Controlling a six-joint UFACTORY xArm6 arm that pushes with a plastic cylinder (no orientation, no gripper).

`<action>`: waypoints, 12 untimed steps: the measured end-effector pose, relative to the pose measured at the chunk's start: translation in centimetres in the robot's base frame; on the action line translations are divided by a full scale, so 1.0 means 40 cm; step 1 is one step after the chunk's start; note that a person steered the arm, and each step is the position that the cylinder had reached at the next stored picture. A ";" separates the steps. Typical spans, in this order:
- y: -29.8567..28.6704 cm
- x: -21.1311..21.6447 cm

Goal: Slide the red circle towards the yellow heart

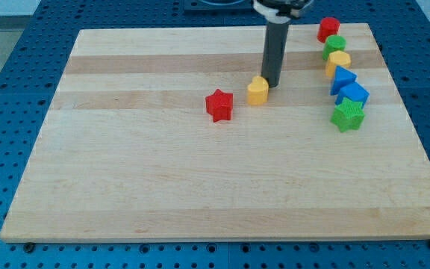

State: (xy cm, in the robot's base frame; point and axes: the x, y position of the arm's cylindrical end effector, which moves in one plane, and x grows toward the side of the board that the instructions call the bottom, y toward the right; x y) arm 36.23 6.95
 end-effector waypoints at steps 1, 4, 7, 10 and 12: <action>-0.043 0.056; -0.040 -0.170; 0.041 -0.422; 0.074 -0.382; 0.045 -0.112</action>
State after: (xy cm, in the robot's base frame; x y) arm 31.76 8.73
